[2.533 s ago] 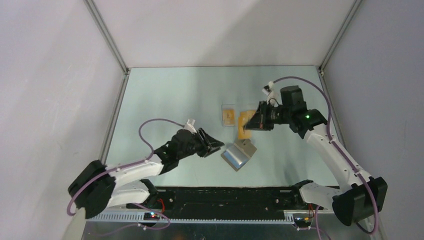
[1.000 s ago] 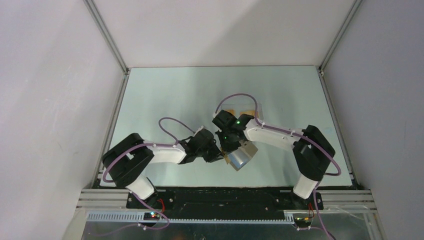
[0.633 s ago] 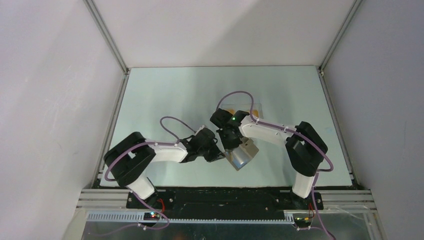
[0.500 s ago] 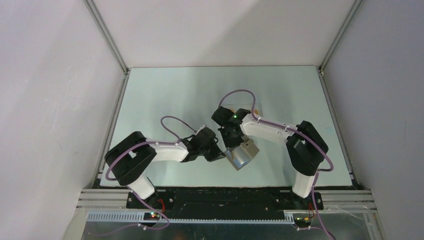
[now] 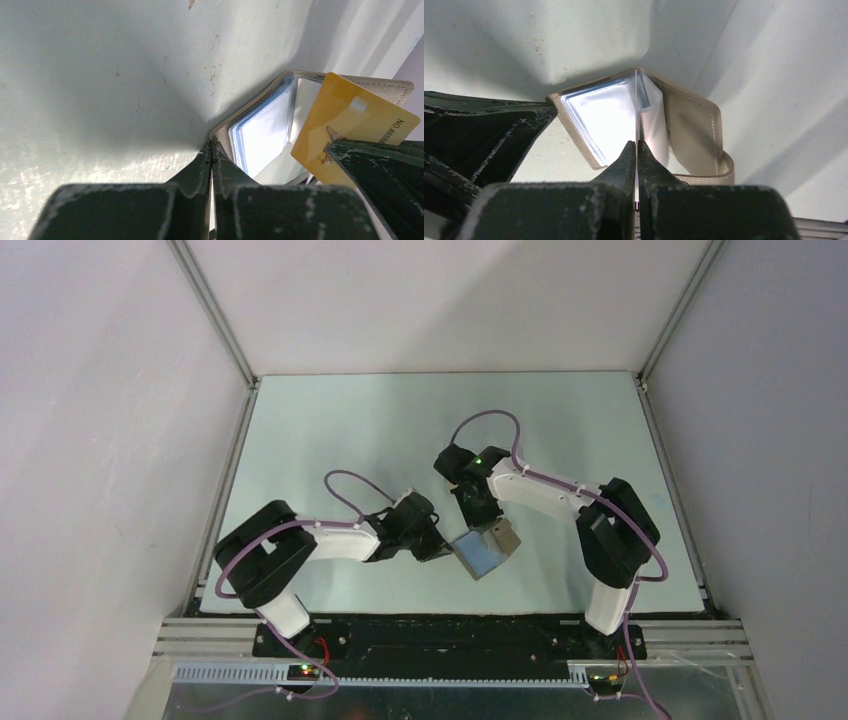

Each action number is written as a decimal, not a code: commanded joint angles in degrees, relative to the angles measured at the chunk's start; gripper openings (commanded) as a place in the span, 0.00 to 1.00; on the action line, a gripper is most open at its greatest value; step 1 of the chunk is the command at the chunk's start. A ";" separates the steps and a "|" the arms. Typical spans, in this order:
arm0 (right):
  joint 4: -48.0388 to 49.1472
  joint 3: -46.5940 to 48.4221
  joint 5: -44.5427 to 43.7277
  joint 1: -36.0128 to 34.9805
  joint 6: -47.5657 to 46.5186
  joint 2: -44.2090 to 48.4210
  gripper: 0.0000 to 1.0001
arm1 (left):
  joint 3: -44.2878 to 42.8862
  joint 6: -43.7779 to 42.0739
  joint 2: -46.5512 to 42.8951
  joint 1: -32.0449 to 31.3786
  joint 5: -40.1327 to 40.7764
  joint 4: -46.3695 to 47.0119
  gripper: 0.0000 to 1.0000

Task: Put the credit cards into the card holder
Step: Insert the credit card into the card slot.

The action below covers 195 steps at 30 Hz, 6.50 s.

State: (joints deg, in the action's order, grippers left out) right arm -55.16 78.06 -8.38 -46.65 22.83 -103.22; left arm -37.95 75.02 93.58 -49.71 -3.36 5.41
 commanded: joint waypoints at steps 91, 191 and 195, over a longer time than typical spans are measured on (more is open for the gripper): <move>9.43 -14.23 25.52 17.86 -6.37 1.16 0.00 | -3.48 -5.57 3.25 1.24 -11.05 17.85 0.83; 13.33 -19.82 48.28 26.18 -16.54 2.10 0.00 | -23.75 -24.15 12.40 -1.82 3.12 -30.01 0.00; 13.11 -20.26 48.51 26.70 -16.82 3.38 0.00 | -23.71 -24.14 12.32 -1.62 3.12 -30.03 0.00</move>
State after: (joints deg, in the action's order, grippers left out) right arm -39.81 58.78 37.98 -20.40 7.42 -100.73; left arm -61.73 51.07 103.31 -52.07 -3.64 -21.19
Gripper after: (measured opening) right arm 0.009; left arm 0.003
